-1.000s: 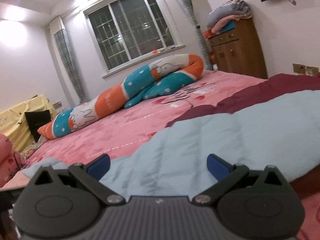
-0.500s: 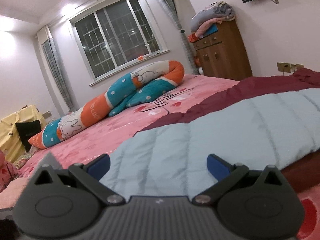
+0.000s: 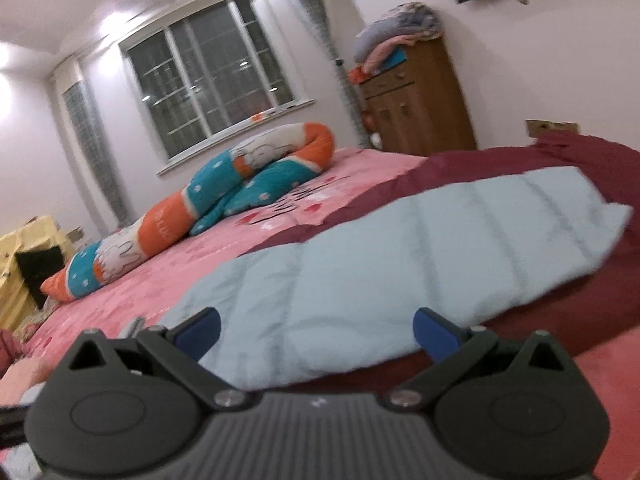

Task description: Fold large clothes

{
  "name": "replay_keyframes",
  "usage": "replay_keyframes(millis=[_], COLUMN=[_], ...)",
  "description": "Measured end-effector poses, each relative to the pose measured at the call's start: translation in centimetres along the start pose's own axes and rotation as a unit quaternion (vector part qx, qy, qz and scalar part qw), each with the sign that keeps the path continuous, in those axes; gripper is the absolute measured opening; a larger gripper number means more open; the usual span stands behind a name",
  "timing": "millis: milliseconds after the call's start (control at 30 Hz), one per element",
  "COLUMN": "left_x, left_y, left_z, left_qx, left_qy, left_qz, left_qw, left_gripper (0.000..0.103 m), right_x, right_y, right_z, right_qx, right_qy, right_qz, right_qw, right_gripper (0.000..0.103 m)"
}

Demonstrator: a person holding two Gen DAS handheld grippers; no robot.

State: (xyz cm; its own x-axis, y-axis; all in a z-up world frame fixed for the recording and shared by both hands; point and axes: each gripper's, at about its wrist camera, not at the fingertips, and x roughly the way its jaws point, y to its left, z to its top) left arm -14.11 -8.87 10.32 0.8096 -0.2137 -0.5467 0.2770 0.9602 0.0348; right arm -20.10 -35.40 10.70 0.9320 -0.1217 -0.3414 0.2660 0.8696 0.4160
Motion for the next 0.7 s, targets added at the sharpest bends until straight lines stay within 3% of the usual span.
replay_keyframes(millis=[100, 300, 500, 700], left_x=[-1.5, -4.7, -6.4, -7.3], left_y=[-0.3, -1.3, -0.9, -1.0], left_z=[-0.9, -2.3, -1.9, -2.9], left_qx=[-0.002, 0.027, 0.032, 0.034], left_qy=[-0.002, -0.007, -0.015, -0.007], left_qz=[-0.018, -0.035, -0.034, -0.023], left_qw=[0.9998, 0.999, 0.9988, 0.9991], left_gripper=[0.064, 0.066, 0.073, 0.074], right_x=[-1.2, -3.1, -3.7, -4.8], right_y=[-1.9, -6.3, -9.6, -8.6], right_z=[0.3, 0.5, 0.6, 1.0], right_qx=[0.027, 0.099, 0.169, 0.141], right_qy=[-0.017, -0.043, -0.062, -0.105], right_qz=[-0.032, -0.089, -0.108, -0.122], right_qw=[0.999, 0.99, 0.978, 0.977], right_gripper=[0.102, 0.102, 0.102, 0.102])
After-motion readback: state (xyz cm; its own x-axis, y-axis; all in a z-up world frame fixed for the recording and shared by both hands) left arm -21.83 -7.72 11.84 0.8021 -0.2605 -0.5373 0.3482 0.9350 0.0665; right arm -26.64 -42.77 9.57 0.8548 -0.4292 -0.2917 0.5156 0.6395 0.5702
